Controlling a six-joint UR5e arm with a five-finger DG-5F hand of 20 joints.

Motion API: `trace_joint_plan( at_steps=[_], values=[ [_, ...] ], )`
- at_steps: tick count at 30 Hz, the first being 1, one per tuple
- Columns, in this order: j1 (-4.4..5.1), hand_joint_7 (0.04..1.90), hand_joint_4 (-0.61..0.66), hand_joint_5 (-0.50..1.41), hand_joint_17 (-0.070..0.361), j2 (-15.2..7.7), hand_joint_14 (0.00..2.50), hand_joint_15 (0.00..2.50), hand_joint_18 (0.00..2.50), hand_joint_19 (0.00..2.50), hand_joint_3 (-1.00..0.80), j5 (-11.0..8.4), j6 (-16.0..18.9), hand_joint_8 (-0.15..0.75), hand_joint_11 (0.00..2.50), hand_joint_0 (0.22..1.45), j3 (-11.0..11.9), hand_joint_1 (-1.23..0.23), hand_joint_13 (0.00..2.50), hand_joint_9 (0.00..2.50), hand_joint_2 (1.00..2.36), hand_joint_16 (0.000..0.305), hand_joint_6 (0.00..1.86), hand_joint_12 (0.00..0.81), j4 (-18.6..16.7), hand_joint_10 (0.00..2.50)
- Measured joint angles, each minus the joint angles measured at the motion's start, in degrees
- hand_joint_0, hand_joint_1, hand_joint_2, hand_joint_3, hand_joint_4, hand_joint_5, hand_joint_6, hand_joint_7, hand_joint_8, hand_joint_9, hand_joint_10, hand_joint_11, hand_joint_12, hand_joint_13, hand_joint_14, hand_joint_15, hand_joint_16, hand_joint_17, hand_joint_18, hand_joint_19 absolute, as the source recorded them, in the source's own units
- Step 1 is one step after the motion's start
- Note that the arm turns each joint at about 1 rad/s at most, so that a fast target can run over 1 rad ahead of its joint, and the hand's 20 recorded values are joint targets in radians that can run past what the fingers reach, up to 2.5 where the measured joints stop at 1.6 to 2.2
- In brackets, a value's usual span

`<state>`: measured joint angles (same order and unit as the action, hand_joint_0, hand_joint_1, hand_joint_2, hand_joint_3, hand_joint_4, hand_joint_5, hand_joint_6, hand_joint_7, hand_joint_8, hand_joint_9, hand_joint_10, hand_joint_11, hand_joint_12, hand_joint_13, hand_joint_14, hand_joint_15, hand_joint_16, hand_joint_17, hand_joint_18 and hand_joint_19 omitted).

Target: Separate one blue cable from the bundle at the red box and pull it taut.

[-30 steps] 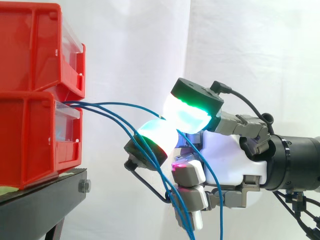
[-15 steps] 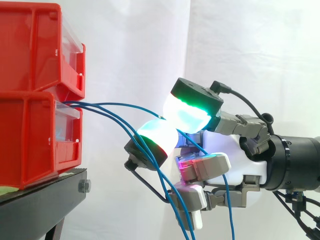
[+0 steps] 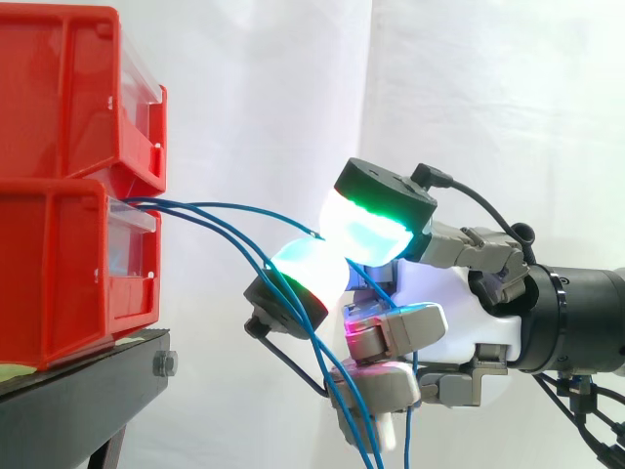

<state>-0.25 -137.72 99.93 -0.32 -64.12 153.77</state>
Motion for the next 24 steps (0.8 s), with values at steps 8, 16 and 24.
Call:
trace_joint_plan(
  at_steps=[8,16,24],
  values=[
    [-0.01,1.17,-0.06,-0.16,0.072,2.04,1.1,1.56,1.16,1.54,0.01,-0.09,-4.13,0.278,1.56,0.63,-0.06,-0.71,1.03,0.96,1.03,0.032,0.92,0.335,3.37,1.09],
    [-0.26,1.15,-0.06,-0.16,0.067,3.92,2.09,1.45,1.29,1.98,0.0,-0.06,-7.81,0.281,1.4,0.64,-0.26,-0.72,0.88,0.84,1.03,0.03,0.92,0.37,12.62,1.82],
    [-0.08,1.16,-0.07,-0.16,0.07,4.12,2.37,1.45,1.34,2.1,0.0,-0.09,-2.11,0.289,1.36,0.64,-0.3,-0.72,0.81,0.81,1.03,0.031,0.92,0.374,13.45,1.99]
  ],
)
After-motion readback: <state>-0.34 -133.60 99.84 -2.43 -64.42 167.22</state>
